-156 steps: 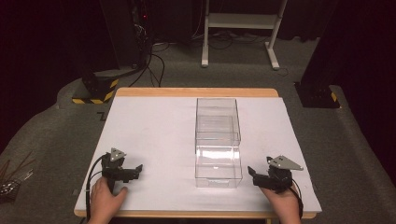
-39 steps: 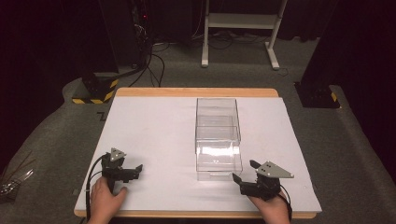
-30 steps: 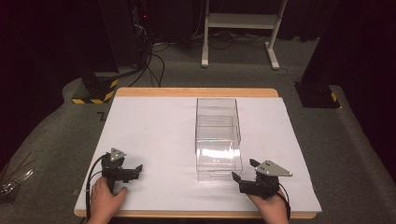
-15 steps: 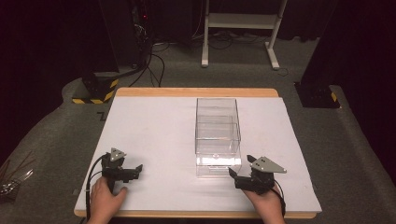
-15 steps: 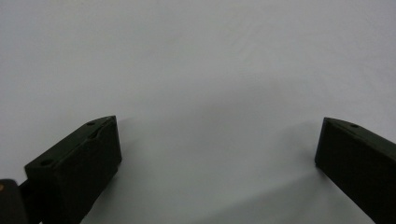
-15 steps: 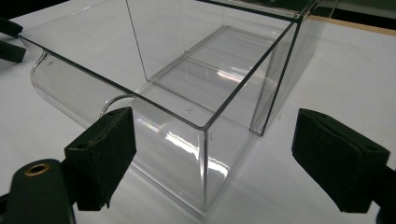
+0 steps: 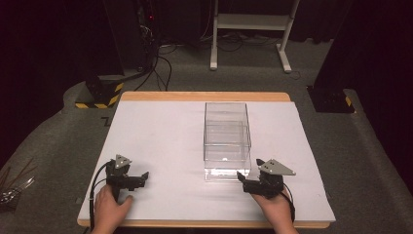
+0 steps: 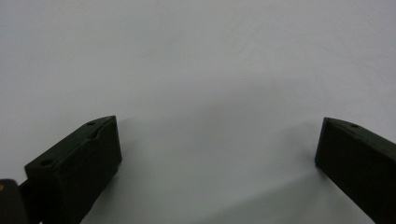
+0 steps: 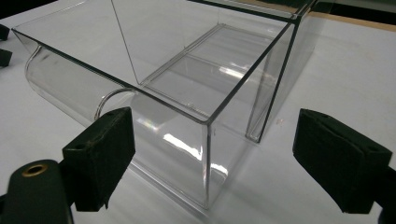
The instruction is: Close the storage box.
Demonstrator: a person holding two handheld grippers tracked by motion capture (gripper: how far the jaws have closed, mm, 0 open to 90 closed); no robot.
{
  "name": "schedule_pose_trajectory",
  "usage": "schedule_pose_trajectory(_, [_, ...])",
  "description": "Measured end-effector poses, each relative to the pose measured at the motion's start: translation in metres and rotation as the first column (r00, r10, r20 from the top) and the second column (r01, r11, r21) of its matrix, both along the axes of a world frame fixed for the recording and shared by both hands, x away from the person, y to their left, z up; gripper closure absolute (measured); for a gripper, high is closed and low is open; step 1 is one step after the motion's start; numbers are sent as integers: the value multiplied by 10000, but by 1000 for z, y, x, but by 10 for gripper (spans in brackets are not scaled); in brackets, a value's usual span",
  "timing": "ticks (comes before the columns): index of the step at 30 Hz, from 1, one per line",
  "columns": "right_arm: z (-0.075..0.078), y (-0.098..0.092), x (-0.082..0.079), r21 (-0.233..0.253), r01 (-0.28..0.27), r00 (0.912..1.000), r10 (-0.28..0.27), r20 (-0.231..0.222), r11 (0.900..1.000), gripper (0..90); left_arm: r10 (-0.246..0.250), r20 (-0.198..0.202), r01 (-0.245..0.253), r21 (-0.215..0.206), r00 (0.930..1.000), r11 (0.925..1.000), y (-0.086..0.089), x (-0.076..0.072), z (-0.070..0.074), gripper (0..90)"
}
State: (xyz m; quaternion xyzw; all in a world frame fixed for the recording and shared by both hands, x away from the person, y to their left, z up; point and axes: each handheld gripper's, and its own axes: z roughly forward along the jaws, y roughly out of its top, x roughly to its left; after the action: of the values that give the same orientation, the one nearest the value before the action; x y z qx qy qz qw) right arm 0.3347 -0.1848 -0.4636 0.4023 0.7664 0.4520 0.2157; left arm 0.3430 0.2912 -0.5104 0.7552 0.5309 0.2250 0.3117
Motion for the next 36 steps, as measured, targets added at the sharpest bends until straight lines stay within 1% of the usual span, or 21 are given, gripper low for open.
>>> schedule_pose_trajectory(9, [-4, 2, 9, 9, 49, 9998, -49, -171, 10000, 130, -31, -18, 31, 37, 10000, 10000, 0, 0, 0, 5])
schedule_pose_trajectory(19, [-6, 3, 15, 43, 143, 9997, -142, -190, 9999, 124, 1, 1, -1, -5, 10000, 10000, 0, 0, 0, 5])
schedule_pose_trajectory(21, [-6, 3, 16, 29, 141, 9994, -140, -302, 9999, 124, -1, 2, 1, -1, 10000, 10000, 0, 0, 0, 5])
schedule_pose_trajectory(27, [-7, 6, 20, -78, 125, 9995, -127, -279, 9999, 109, -30, -22, 30, 29, 10000, 10000, 0, 0, 0, 5])
schedule_pose_trajectory(31, [-8, 7, 23, -75, 278, 9993, -280, -260, 9996, 95, -32, -21, 32, 34, 10000, 10000, 0, 0, 0, 5])
schedule_pose_trajectory(36, [-8, 8, 28, -108, 335, 9990, -338, -286, 9994, 95, -22, -21, 22, 28, 10000, 10000, 0, 0, 0, 5])
